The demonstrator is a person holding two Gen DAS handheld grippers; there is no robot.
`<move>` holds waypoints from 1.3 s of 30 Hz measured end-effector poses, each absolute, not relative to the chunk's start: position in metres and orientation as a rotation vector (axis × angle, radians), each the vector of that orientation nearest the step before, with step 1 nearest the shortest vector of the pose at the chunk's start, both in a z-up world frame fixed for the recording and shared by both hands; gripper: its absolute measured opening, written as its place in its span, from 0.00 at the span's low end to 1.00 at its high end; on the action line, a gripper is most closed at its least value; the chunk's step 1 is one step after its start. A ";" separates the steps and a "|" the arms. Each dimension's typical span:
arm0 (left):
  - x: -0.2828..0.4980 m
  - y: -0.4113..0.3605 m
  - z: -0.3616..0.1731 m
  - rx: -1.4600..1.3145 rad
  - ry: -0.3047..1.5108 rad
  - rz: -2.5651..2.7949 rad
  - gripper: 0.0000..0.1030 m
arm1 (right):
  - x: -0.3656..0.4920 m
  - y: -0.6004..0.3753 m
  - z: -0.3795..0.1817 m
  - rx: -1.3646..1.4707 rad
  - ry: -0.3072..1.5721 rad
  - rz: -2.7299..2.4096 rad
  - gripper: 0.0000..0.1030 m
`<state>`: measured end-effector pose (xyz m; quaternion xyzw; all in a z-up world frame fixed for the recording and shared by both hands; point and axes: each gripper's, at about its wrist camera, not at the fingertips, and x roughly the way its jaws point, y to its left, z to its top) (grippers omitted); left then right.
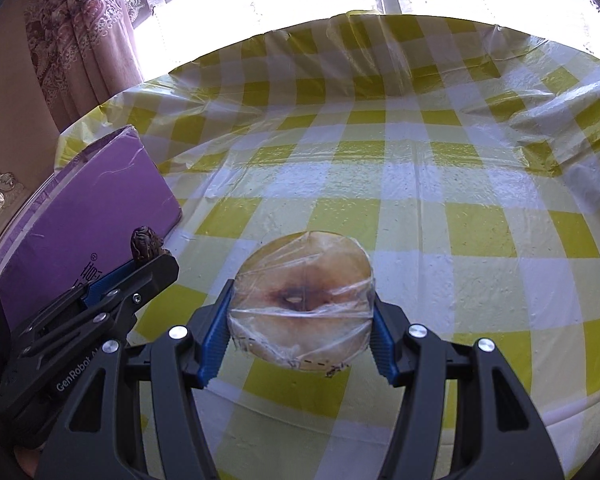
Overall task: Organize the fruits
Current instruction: 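Carry the wrapped pear half and dark fruit over to the purple box, then lower both fruits into the purple box and open both tools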
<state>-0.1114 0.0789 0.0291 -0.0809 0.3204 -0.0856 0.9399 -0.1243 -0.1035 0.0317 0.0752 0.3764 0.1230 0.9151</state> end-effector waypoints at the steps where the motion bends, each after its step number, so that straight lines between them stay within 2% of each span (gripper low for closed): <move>1: -0.114 0.080 0.029 -0.162 0.651 -0.175 0.30 | -0.125 -0.103 0.032 0.152 0.776 0.254 0.58; 8: -0.137 0.090 0.043 -0.136 0.587 -0.147 0.30 | -0.140 -0.090 0.037 0.181 0.769 0.304 0.58; 19: -0.201 0.121 0.116 -0.052 0.282 0.037 0.30 | -0.170 -0.044 0.113 0.198 0.585 0.476 0.58; 32: -0.233 0.212 0.133 -0.171 0.218 0.224 0.30 | -0.175 0.055 0.149 0.073 0.538 0.666 0.58; 39: -0.225 0.248 0.127 -0.188 0.308 0.333 0.30 | -0.162 0.105 0.147 -0.032 0.568 0.690 0.58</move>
